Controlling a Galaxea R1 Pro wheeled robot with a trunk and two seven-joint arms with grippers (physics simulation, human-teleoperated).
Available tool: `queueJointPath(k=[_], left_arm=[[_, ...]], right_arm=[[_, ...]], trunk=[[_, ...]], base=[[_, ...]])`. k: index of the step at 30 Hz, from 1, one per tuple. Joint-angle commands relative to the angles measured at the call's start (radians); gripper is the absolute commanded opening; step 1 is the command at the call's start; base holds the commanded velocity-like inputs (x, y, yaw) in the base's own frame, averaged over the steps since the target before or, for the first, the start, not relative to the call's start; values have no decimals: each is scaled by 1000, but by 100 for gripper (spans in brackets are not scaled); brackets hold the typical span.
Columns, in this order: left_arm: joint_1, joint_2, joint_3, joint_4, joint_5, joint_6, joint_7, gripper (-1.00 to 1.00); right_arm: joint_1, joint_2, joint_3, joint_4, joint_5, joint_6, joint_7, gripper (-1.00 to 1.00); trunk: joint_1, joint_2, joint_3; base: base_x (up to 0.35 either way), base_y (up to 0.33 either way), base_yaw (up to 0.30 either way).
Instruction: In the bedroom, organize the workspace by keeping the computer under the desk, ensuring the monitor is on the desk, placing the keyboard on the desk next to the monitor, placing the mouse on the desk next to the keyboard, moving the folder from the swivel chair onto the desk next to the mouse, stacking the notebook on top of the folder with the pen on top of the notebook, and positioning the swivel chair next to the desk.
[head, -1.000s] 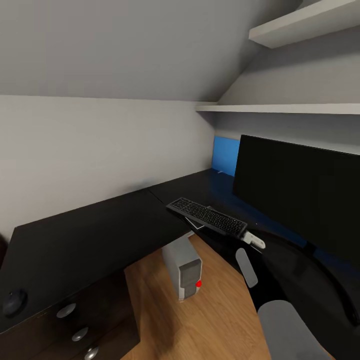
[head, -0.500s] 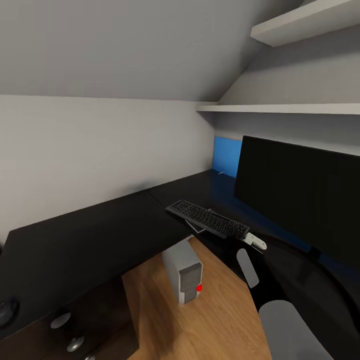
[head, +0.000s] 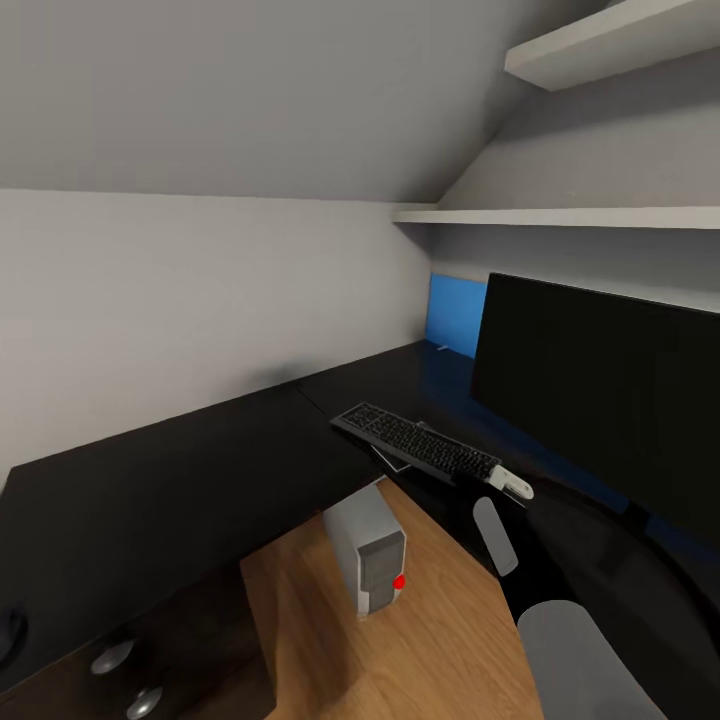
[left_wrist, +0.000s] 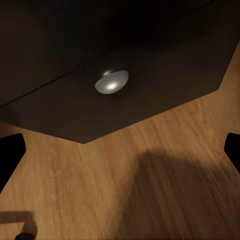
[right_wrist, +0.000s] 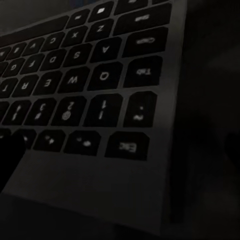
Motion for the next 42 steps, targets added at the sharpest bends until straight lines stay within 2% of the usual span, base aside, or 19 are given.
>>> queueJointPath(k=[1,42], left_arm=[[-1,1,-8,0,11,-6,6,100],[-1,1,-8,0,11,-6,6,100]], right_arm=[[-1,1,-2,-2,-8,3,-5,100],[-1,1,-2,-2,-9,3,-5,100]], trunk=[[0,-1,-1],[0,-1,-1]], base=[[23,0,0],[32,37,0]])
